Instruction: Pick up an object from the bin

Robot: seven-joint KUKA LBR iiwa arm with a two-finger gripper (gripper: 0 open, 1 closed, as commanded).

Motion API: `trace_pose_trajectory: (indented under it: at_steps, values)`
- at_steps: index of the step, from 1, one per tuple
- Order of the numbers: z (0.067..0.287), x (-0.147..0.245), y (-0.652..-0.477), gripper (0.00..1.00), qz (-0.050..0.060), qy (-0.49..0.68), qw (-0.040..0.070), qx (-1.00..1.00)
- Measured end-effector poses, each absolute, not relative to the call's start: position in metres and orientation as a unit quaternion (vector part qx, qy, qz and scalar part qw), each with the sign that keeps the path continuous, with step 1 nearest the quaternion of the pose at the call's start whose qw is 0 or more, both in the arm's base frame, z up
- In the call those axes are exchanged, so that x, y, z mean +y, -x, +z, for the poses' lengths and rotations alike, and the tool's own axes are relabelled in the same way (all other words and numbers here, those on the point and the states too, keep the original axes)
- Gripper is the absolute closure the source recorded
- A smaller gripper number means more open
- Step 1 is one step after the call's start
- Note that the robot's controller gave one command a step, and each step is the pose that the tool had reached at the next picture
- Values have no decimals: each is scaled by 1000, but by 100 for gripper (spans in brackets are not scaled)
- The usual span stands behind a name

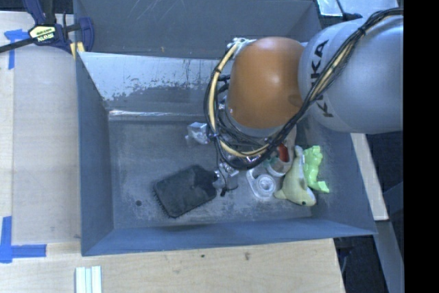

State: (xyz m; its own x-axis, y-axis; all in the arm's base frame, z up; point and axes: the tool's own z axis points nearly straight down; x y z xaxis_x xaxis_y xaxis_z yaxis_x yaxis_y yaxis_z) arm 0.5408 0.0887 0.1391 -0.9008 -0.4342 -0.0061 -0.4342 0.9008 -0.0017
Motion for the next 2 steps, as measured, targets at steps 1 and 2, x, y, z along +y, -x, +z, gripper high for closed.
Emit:
trace_pose_trajectory:
  at_steps: [1,2]
  values:
    - [96,83,-536,0,-1,359,4,933]
    - [70,81,-528,100,0,420,5,907]
